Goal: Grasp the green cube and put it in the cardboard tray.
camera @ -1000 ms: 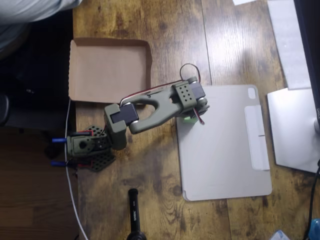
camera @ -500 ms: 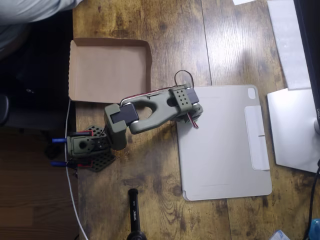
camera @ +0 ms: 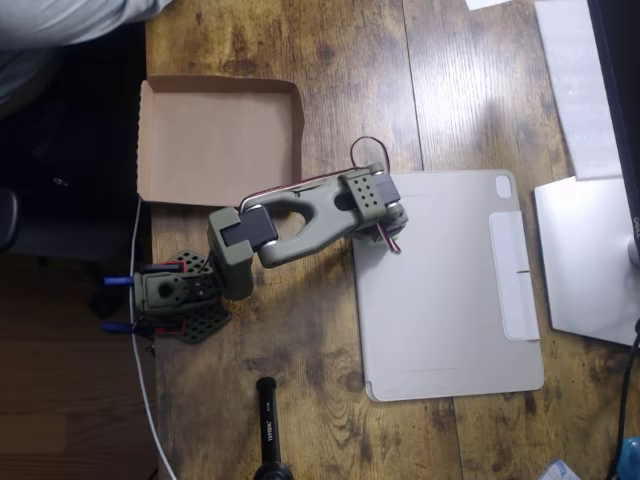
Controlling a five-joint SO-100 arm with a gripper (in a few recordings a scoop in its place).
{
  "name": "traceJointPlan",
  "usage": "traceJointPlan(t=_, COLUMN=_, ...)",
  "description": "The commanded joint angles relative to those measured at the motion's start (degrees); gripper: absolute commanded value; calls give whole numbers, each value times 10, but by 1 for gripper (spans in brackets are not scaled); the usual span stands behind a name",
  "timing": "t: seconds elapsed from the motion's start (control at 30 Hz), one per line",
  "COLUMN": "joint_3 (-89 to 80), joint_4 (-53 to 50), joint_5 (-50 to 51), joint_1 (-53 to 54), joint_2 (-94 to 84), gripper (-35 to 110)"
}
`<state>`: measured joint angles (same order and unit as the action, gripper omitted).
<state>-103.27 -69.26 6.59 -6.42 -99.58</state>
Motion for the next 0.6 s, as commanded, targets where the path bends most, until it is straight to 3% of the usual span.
traceJointPlan(t=0.0, joint_3=4, joint_4=9, joint_5=7, joint_1=1, joint_2=-16, gripper=22)
traceJointPlan(t=0.3, joint_3=0, joint_4=19, joint_5=11, joint_1=3, joint_2=-14, gripper=11)
traceJointPlan(t=0.57, joint_3=-4, joint_4=29, joint_5=8, joint_1=4, joint_2=-13, gripper=10)
